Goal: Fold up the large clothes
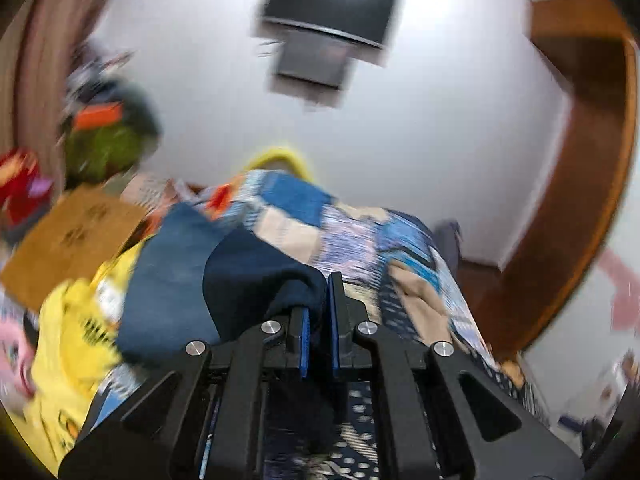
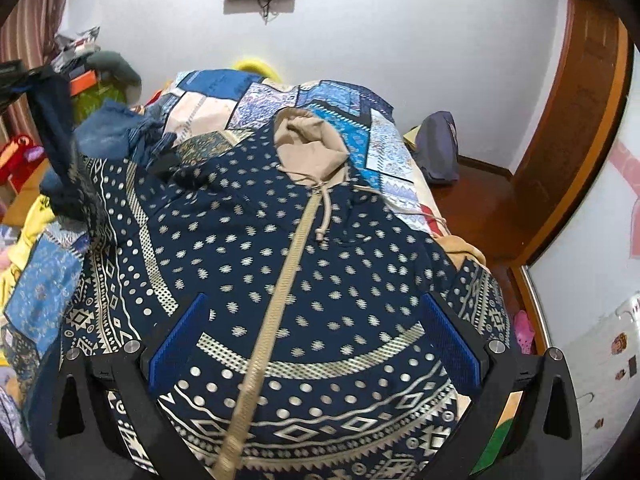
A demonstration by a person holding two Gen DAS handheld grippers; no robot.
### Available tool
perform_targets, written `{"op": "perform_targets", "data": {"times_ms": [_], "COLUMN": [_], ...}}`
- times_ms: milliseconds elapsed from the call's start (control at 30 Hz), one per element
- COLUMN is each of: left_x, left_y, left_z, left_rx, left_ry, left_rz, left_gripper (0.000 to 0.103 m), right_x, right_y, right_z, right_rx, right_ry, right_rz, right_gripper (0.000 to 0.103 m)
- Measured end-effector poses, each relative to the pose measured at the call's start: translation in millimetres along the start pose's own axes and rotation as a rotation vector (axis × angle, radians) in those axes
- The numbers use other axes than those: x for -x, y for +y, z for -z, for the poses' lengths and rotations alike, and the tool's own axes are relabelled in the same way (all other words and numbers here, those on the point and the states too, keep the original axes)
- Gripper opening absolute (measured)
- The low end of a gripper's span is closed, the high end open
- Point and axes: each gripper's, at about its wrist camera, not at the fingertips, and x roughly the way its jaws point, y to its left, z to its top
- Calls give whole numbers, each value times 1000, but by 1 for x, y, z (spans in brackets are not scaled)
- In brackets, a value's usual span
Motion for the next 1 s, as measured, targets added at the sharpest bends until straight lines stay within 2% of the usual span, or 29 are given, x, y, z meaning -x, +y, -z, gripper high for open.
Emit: {"op": "perform_targets", "data": {"times_ms": [133,300,433,567,633,700,733,767,800,933,1000], "left_x": [-27,-61,-76,-81,-76,-75,-70,-65,-58,-35,-22], "left_y": [-65,-135,-165,-175,-177,-171,-165,-161,-154,-127,-102], "left_z": [17,68,117,157,173,177,176,175,171,157,150], "left_rx": [-148,-306,-343,-366,-390,-407,-409,-405,-396,-382,-364], "left_ry": [89,267,434,595,648,668,664,652,633,579,530], "left_rz": [62,125,207,234,235,224,219,216,214,192,149], "left_gripper": [7,7,7,7,14,35,41,52,56,58,67], "right_x": [11,19,17,14,14,14,15,15,16,16,15], "right_y": [-21,-46,-60,-65,-62,-55,-53,-48,-44,-26,-13], "right_z": [1,5,9,12,12,11,10,9,8,1,-4], "right_rx": [-40,-83,-105,-95,-71,-38,-22,-4,14,69,104], "right_ry": [-22,-27,-8,7,3,1,-2,-6,-11,-26,-36], "right_rz": [12,21,33,42,63,74,76,78,76,29,10], "right_gripper": [103,103,103,103,103,103,103,103,103,103,103]}}
